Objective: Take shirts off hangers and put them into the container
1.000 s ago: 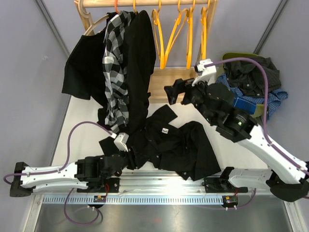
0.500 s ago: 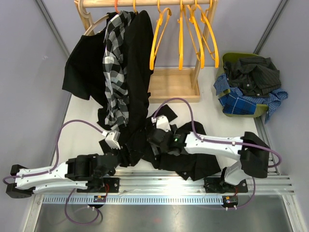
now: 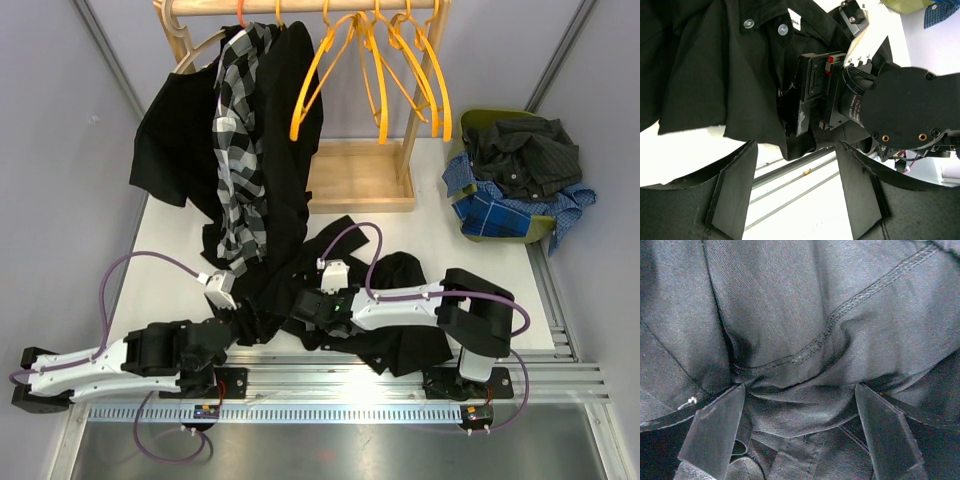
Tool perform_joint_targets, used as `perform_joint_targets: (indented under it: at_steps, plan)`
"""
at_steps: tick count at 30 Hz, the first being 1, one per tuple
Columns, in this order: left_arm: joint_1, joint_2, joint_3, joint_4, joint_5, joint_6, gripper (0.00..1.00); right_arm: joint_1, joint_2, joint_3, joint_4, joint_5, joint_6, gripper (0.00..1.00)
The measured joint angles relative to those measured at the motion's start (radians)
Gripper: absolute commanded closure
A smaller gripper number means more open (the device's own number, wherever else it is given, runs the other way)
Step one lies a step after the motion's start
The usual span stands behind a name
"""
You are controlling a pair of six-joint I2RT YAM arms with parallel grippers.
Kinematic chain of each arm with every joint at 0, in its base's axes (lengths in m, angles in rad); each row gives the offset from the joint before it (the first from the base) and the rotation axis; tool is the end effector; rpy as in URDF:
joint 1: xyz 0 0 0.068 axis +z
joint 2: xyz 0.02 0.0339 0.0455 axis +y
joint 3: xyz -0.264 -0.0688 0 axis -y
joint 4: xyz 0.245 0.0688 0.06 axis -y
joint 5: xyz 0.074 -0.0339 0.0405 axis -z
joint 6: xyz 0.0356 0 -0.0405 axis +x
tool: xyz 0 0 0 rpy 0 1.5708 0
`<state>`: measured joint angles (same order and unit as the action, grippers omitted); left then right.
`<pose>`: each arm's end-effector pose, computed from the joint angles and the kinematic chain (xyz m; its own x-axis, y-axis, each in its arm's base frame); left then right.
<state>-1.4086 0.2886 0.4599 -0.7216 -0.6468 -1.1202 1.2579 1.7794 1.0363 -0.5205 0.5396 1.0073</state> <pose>0.0350 -0.0808 0.2360 -0.6710 -0.3476 -0.6549 0.2308 0.7415 -0.6300 0.1181 0.3058 0.1506 -0.8064 -0.1362 -0.5755 -0.1624 0.9867 -0.0060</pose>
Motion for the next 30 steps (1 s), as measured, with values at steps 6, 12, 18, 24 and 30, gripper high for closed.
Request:
perform_joint_targets:
  at_steps: [6, 12, 18, 24, 30]
  plan:
    - [0.0, -0.021, 0.001, -0.032, -0.009, -0.013, 0.36, 0.001, -0.019, -0.089, 0.093, 0.113, 0.087, 1.0]
    - [0.0, -0.021, 0.001, -0.042, -0.01, -0.021, 0.38, 0.004, -0.051, -0.113, 0.095, 0.161, 0.225, 1.0]
    - [0.0, -0.021, 0.001, -0.04, -0.009, -0.025, 0.39, -0.01, -0.158, -0.086, -0.348, 0.251, 0.432, 1.0]
    - [0.0, -0.02, 0.002, -0.032, -0.001, -0.024, 0.4, -0.235, -0.534, 0.003, -0.641, 0.387, 0.465, 1.0]
    - [0.0, 0.009, 0.028, -0.015, 0.01, -0.019, 0.4, -0.528, -0.807, 0.042, -0.609, 0.465, 0.22, 1.0]
